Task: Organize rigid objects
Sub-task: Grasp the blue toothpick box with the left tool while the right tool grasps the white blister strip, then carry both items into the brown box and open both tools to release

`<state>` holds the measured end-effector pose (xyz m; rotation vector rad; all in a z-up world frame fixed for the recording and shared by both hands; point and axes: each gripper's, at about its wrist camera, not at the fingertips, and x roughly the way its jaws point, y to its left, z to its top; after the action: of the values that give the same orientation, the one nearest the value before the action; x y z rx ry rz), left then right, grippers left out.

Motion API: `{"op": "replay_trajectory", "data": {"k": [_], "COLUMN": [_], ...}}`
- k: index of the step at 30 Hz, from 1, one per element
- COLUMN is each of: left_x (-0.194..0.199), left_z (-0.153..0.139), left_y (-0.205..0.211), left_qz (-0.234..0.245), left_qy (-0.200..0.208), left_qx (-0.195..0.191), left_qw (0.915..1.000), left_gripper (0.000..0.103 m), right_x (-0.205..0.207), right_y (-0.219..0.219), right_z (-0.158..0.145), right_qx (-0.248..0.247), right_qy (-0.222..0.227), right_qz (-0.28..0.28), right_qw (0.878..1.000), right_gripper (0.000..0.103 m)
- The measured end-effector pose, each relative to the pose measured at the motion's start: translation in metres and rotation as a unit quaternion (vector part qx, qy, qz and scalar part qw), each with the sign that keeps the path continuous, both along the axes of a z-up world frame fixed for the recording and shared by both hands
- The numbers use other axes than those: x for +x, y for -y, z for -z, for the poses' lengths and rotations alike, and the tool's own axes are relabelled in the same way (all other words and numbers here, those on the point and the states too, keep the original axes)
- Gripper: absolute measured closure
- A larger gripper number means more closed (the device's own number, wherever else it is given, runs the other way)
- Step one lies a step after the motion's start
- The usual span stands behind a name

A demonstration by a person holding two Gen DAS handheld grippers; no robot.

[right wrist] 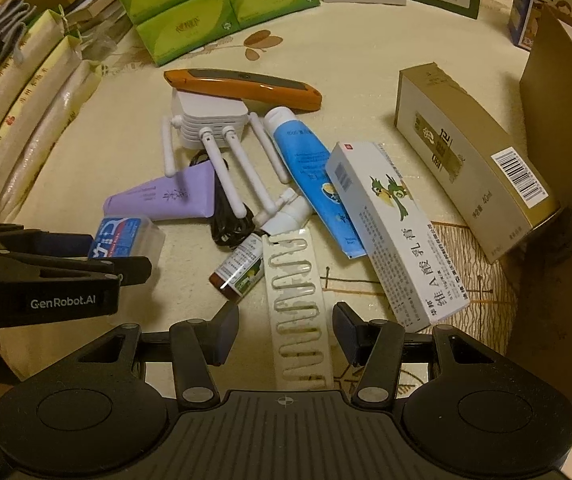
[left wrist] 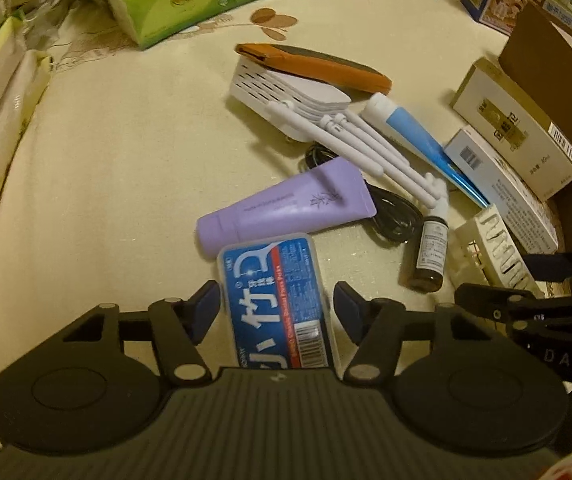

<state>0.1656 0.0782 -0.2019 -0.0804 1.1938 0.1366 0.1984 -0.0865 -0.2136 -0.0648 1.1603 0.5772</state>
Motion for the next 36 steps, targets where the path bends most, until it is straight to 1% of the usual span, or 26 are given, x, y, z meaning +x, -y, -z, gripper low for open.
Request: {"op": "replay_trajectory", "data": {"k": [5, 6, 7, 9, 13, 16, 19, 22, 27, 31, 36], "left_x": [0.003, 0.003, 0.002, 0.001, -0.005, -0.011, -0.017, -0.021, -0.017, -0.009, 0.008], "left_z": [0.003, 0.003, 0.003, 0.002, -0.002, -0.011, -0.026, -0.048, -0.085, -0.113, -0.141], "left_y": [0.0, 0.0, 0.001, 0.001, 0.001, 0.001, 0.002, 0.01, 0.036, 0.065, 0.113], "left_qz": [-0.001, 0.001, 0.003, 0.005, 0.006, 0.007, 0.009, 0.018, 0.048, 0.082, 0.125], "left_qy": [-0.001, -0.001, 0.0, 0.002, 0.008, 0.015, 0.026, 0.042, 0.065, 0.089, 0.12], "left_qx": [0.002, 0.004, 0.006, 0.012, 0.026, 0.034, 0.037, 0.04, 0.039, 0.031, -0.004], "left_qw": [1.0, 1.0, 1.0, 0.9999, 0.9996, 0.9993, 0.9989, 0.9981, 0.9959, 0.9921, 0.9848], "left_gripper": [0.049, 0.049, 0.049, 0.049, 0.049, 0.05, 0.05, 0.05, 0.05, 0.049, 0.049], "right_x": [0.005, 0.005, 0.006, 0.006, 0.004, 0.001, -0.004, -0.01, -0.016, -0.016, -0.012], "right_y": [-0.002, -0.003, -0.003, -0.003, 0.0, 0.007, 0.017, 0.027, 0.049, 0.075, 0.122], "right_z": [0.001, 0.001, 0.002, 0.002, -0.002, -0.008, -0.02, -0.037, -0.07, -0.098, -0.128], "right_qx": [0.0, -0.002, -0.004, -0.007, -0.006, 0.002, 0.014, 0.027, 0.051, 0.061, 0.065], "right_qy": [0.0, 0.0, -0.001, -0.004, 0.001, -0.001, 0.003, 0.008, 0.023, 0.043, 0.067], "right_qz": [0.006, 0.007, 0.006, 0.004, 0.005, 0.011, 0.017, 0.025, 0.046, 0.071, 0.118], "right_qw": [1.0, 1.0, 1.0, 1.0, 1.0, 1.0, 1.0, 0.999, 0.997, 0.995, 0.989], "right_gripper": [0.053, 0.054, 0.063, 0.078, 0.078, 0.078, 0.078, 0.078, 0.078, 0.078, 0.078]}}
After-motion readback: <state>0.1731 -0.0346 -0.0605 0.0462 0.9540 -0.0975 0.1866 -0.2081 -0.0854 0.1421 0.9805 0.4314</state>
